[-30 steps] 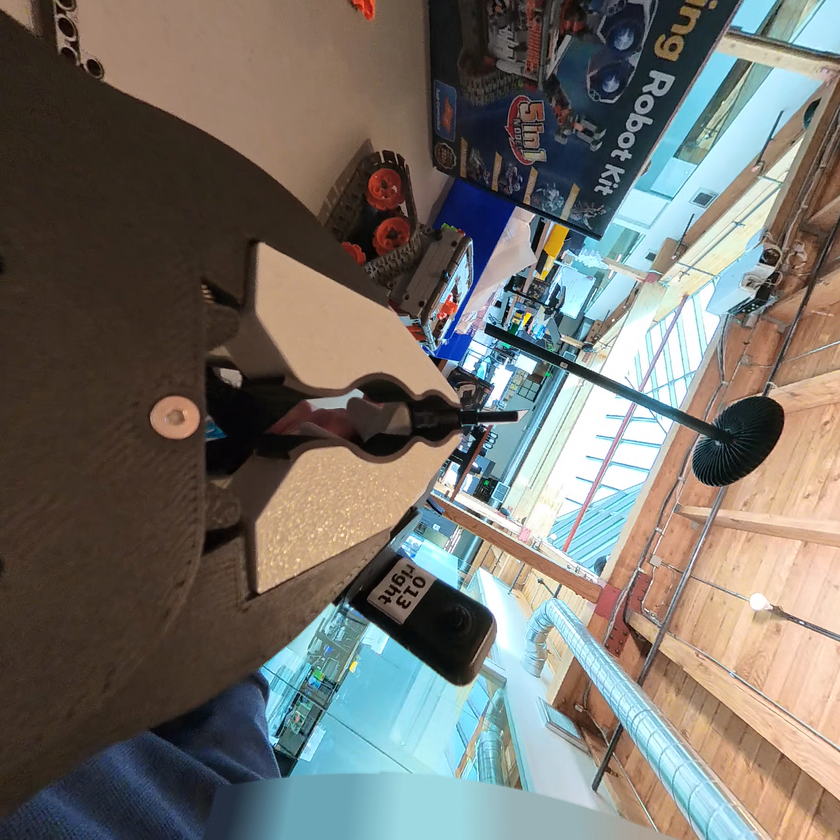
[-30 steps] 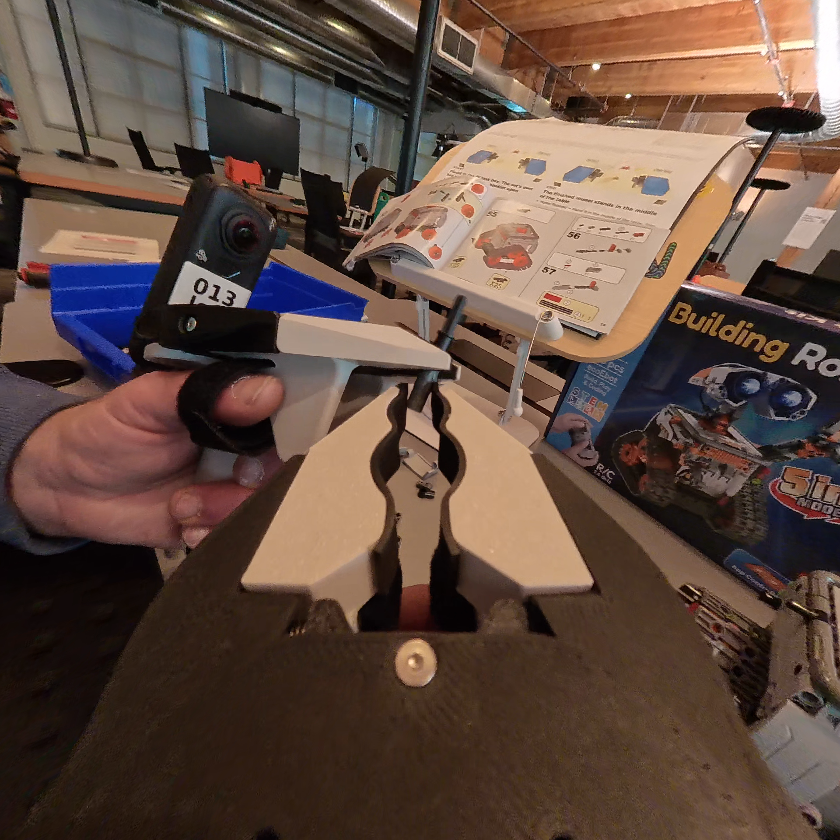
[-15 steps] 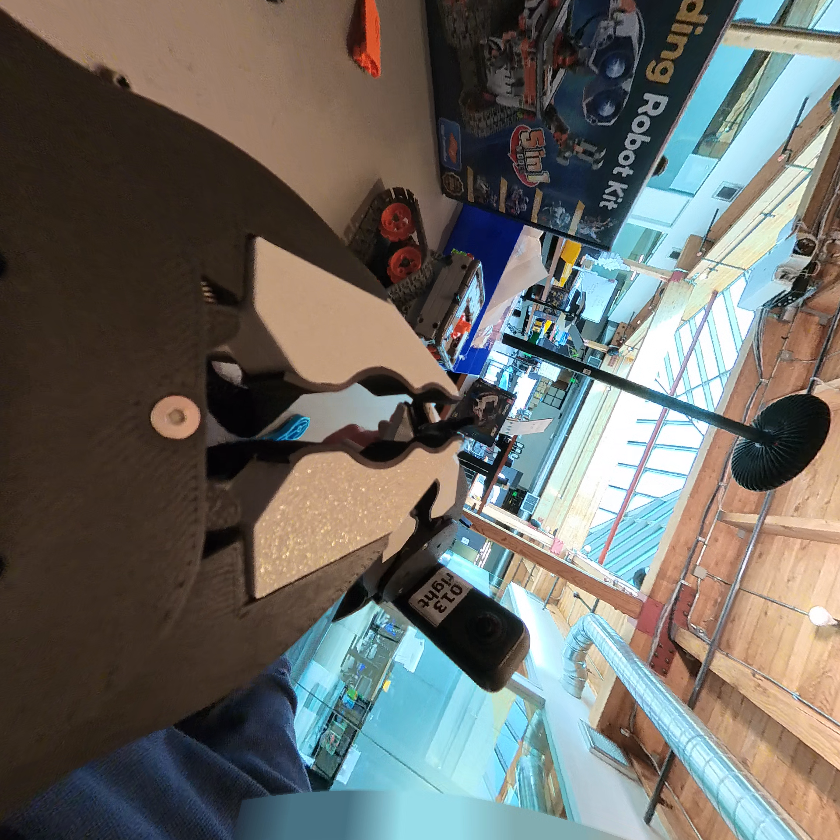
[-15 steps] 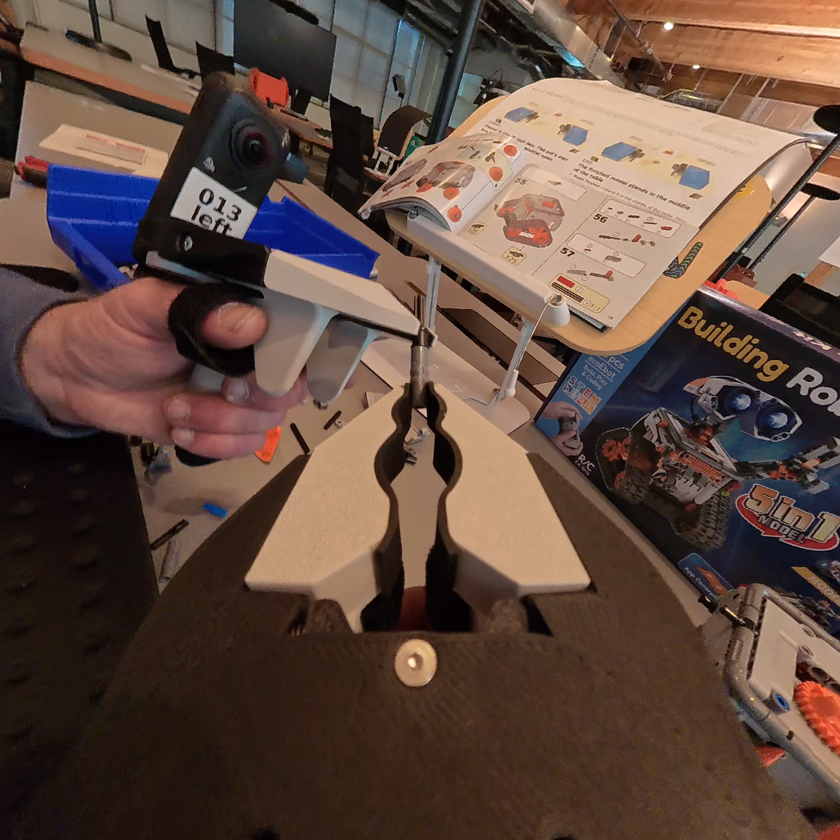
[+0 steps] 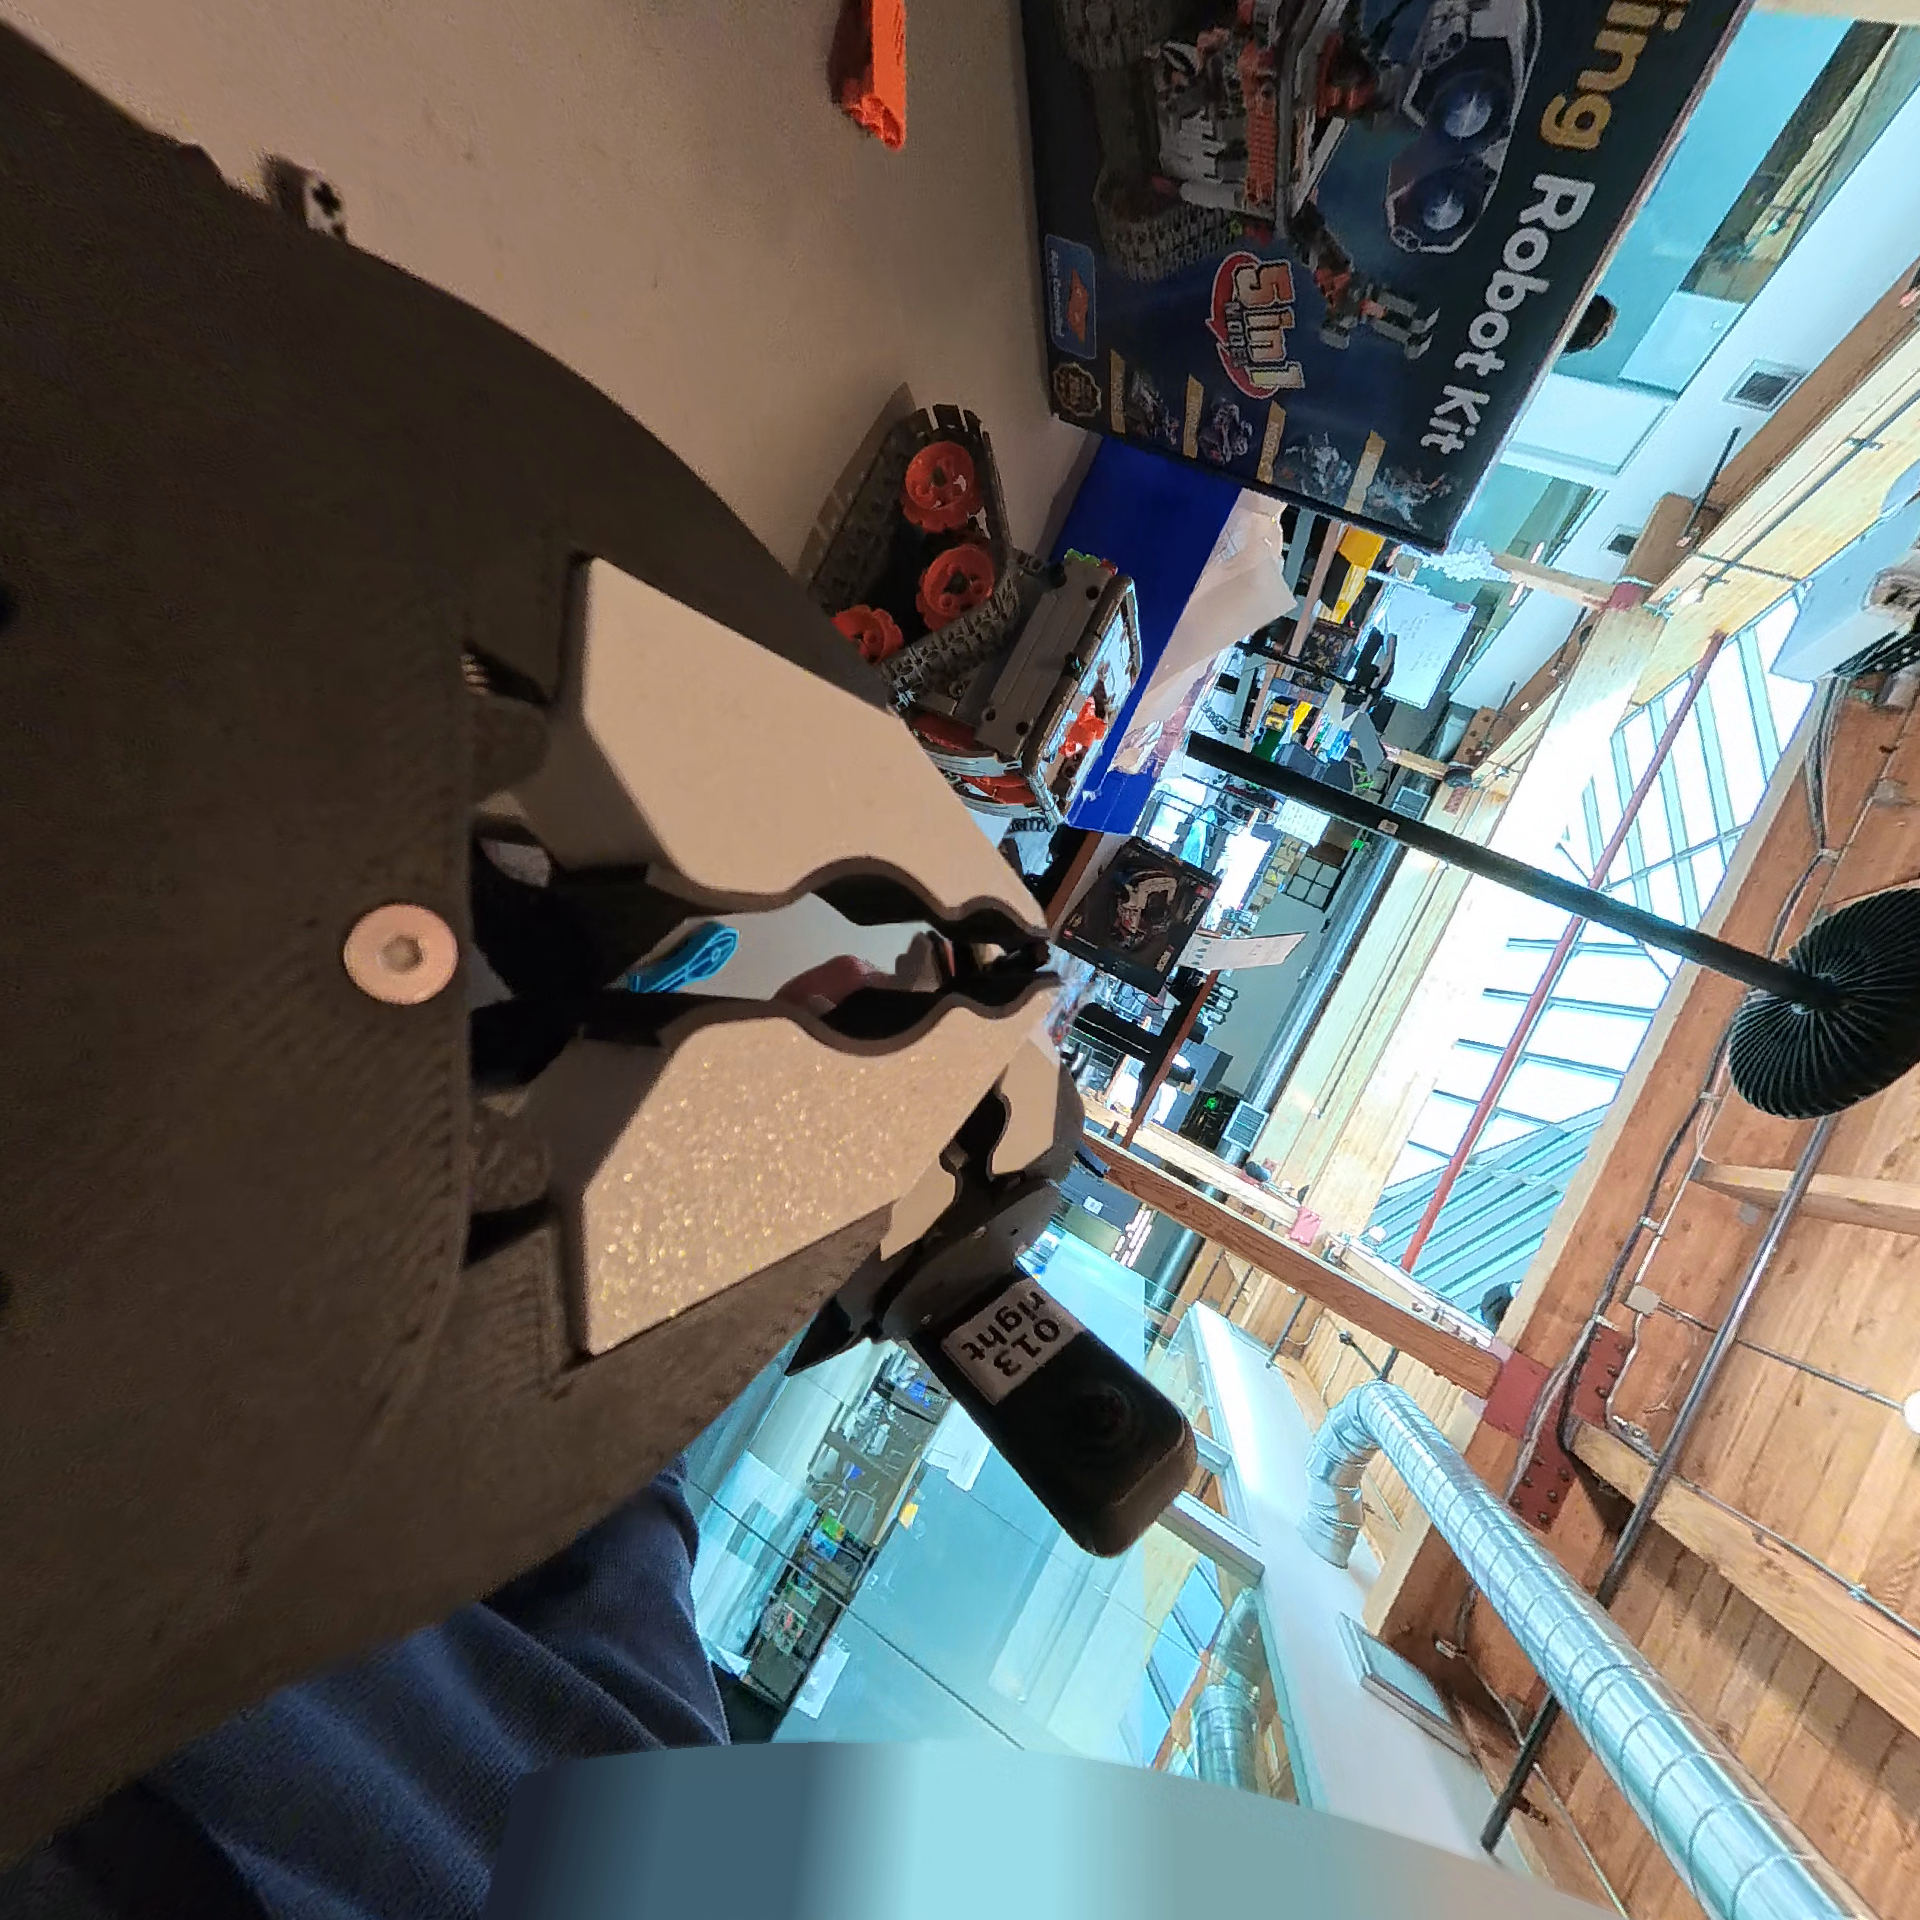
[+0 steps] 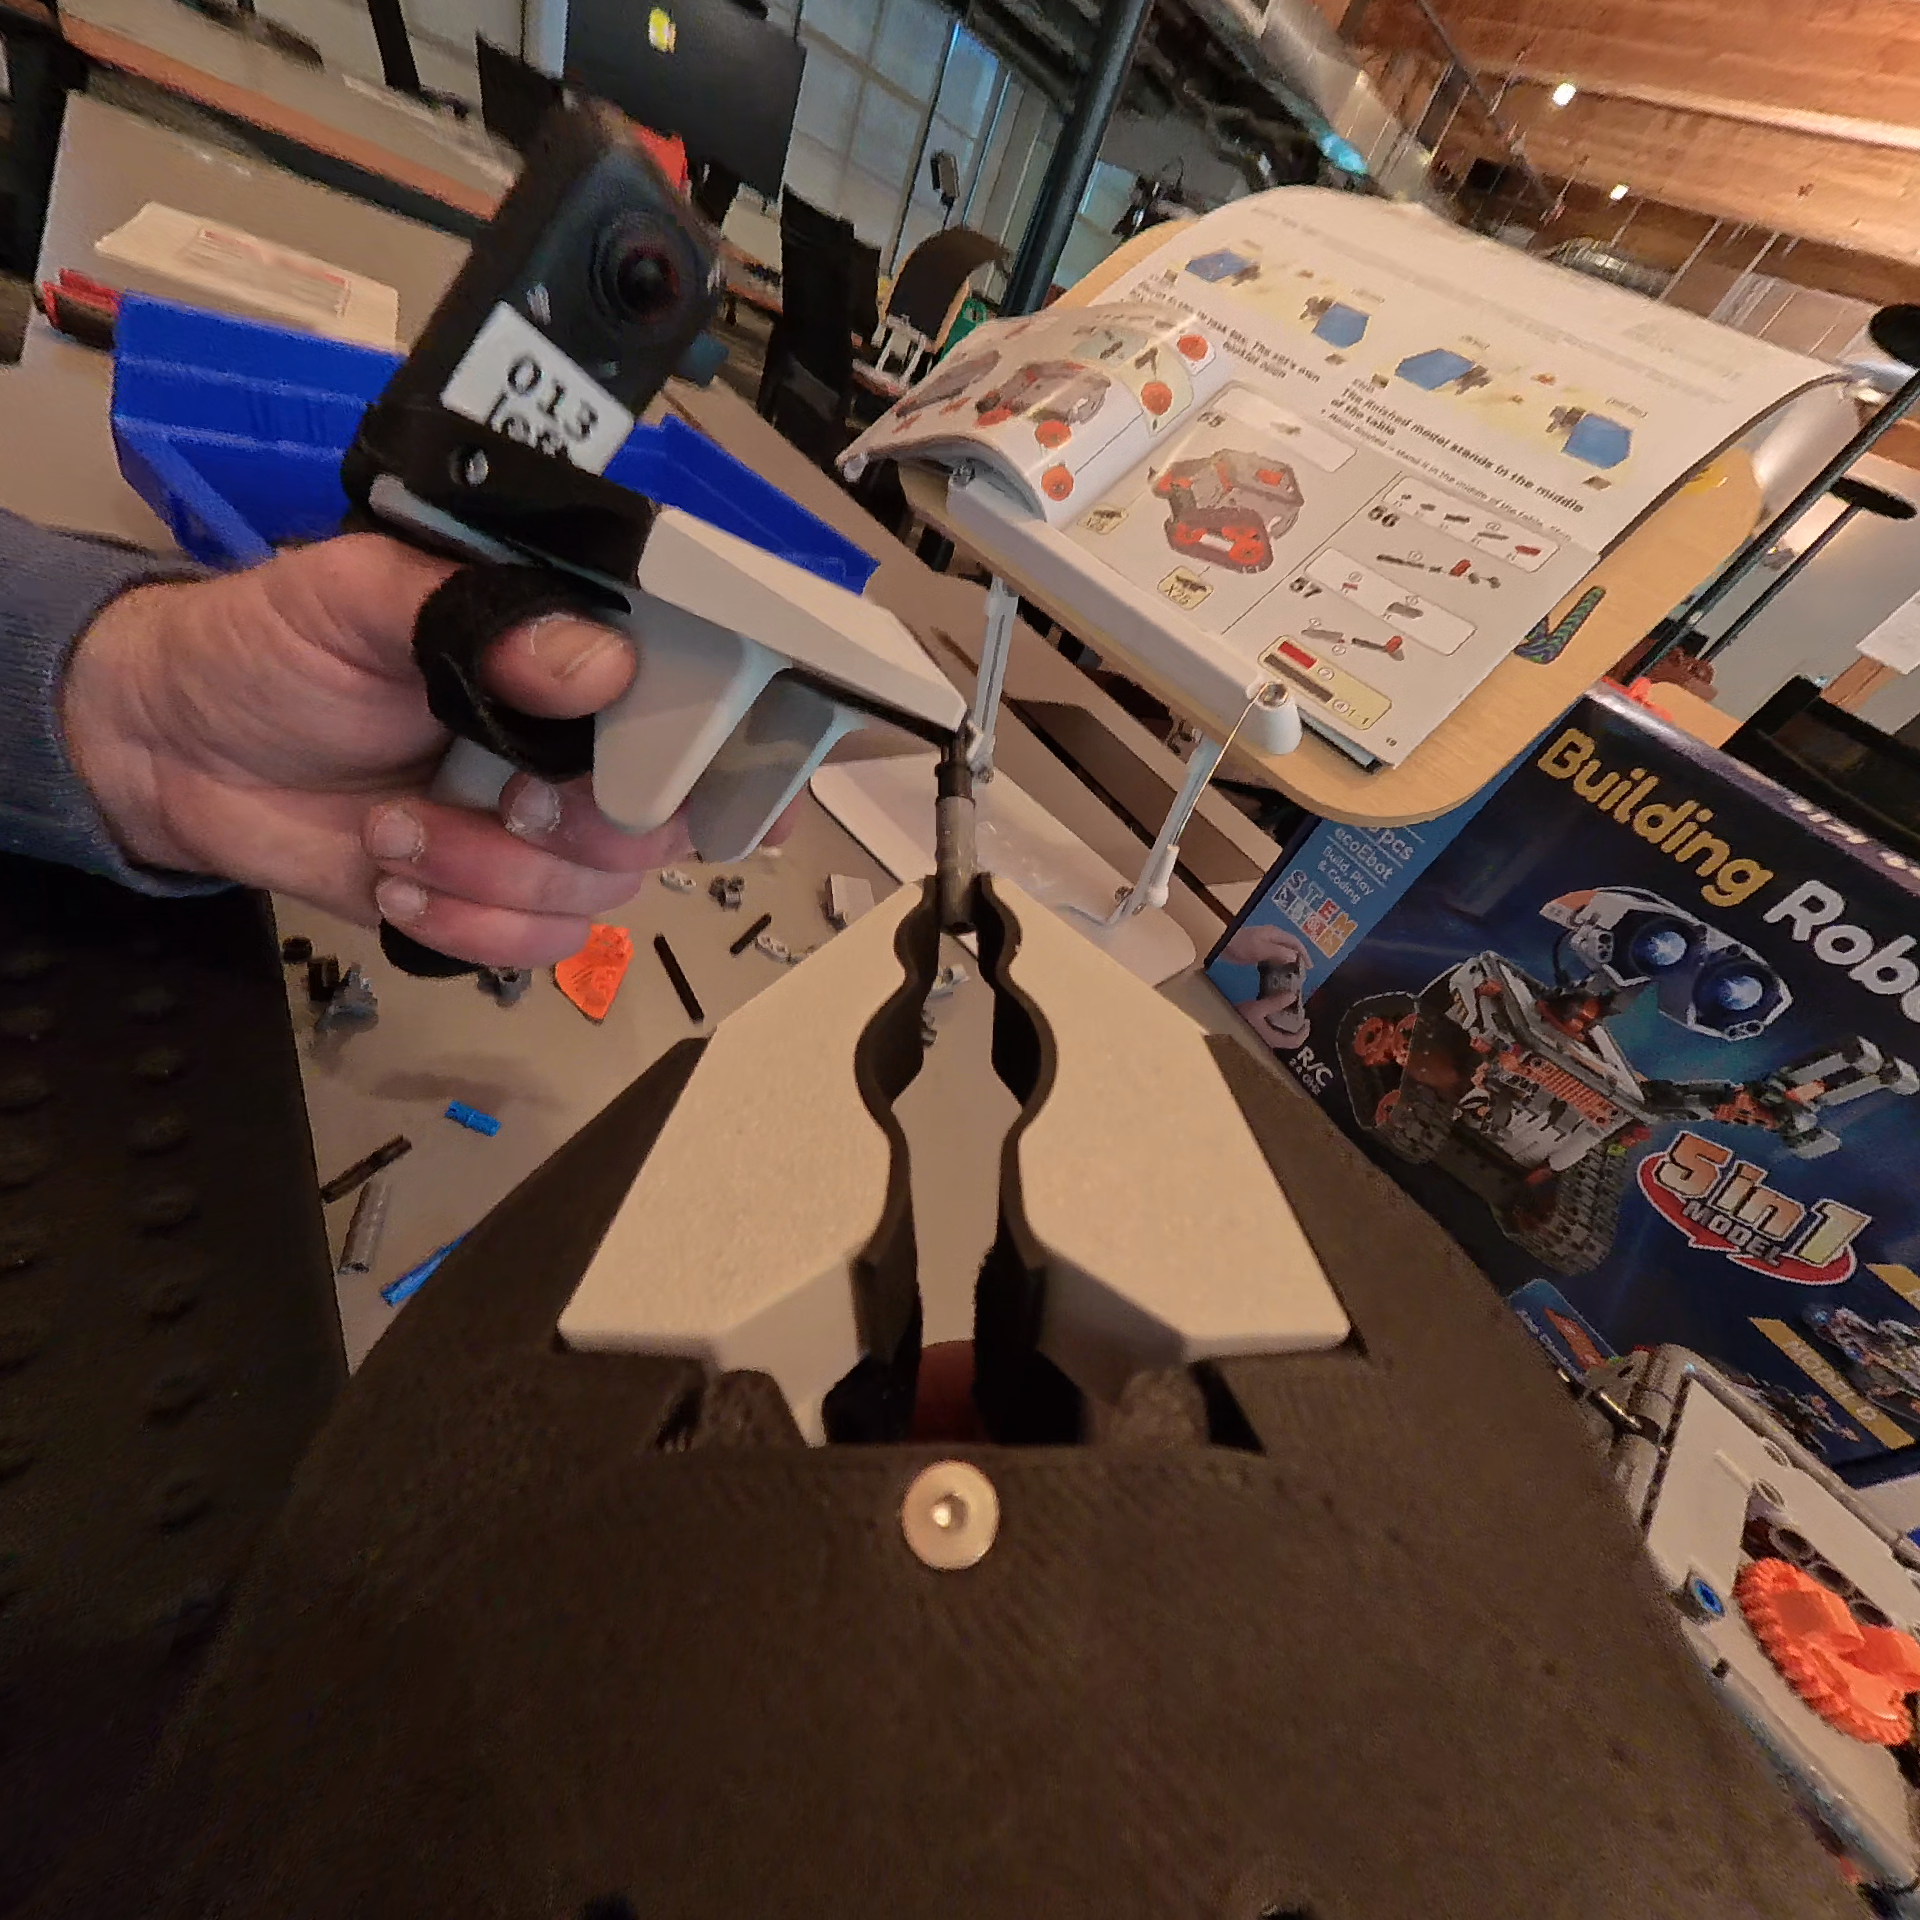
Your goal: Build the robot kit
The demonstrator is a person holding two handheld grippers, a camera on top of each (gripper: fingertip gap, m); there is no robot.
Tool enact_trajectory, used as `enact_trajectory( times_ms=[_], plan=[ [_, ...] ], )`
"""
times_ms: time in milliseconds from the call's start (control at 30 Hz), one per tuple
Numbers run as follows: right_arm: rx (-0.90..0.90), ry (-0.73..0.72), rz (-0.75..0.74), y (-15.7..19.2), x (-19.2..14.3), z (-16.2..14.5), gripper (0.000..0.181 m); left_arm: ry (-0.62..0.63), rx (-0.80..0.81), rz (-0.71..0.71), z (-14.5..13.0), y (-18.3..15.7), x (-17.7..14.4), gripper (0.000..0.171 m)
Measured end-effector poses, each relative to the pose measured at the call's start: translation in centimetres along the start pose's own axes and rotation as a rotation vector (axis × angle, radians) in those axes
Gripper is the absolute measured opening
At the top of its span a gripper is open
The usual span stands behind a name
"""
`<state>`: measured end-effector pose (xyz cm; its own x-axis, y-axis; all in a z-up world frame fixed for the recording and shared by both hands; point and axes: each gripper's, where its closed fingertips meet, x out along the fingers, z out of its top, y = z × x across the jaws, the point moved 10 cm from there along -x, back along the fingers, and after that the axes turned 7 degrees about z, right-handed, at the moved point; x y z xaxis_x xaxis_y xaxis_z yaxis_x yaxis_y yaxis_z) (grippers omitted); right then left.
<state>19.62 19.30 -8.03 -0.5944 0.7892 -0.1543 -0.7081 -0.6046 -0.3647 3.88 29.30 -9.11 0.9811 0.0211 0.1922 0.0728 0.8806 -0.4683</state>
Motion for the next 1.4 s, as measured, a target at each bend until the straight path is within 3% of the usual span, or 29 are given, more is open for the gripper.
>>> enact_trajectory(
  times_ms=[300, 533, 633, 700, 800, 933, 1033, 1233, 1400],
  plan=[
    [0.113, -0.261, 0.021, 0.1, -0.7, 0.5, 0.005, -0.081, -0.258, -0.129, -0.8, 0.3, 0.1, 0.004],
    [0.113, -0.300, 0.042, 0.0, -0.9, 0.5, 0.004, -0.065, -0.342, -0.159, -1.5, 0.7, 0.4, 0.005],
    [0.122, -0.221, 0.097, -0.7, -1.0, 0.4, 0.004, -0.008, -0.318, -0.099, -1.8, 1.2, 0.5, 0.008],
    [0.114, -0.144, 0.147, -1.4, -1.2, 0.3, 0.004, 0.062, -0.238, -0.010, -1.7, 1.8, 0.2, 0.023],
    [0.049, 0.054, 0.284, -2.0, -0.9, -0.2, 0.004, 0.189, -0.033, 0.165, -1.9, 2.7, -0.8, 0.024],
    [-0.076, 0.353, 0.519, -1.4, 0.7, -2.1, 0.004, 0.371, 0.149, 0.213, -3.0, 2.7, -1.5, 0.018],
    [-0.138, 0.501, 0.671, -0.8, 2.1, -3.4, 0.004, 0.510, 0.186, 0.196, -4.4, 2.7, -1.4, 0.014],
    [-0.153, 0.628, 0.835, -0.5, 3.6, -4.6, 0.004, 0.701, 0.296, 0.192, -7.0, 2.7, -0.2, 0.004],
    [-0.154, 0.675, 0.856, -0.4, 4.2, -5.6, 0.004, 0.757, 0.326, 0.189, -8.1, 2.7, 0.6, 0.002]
  ],
)
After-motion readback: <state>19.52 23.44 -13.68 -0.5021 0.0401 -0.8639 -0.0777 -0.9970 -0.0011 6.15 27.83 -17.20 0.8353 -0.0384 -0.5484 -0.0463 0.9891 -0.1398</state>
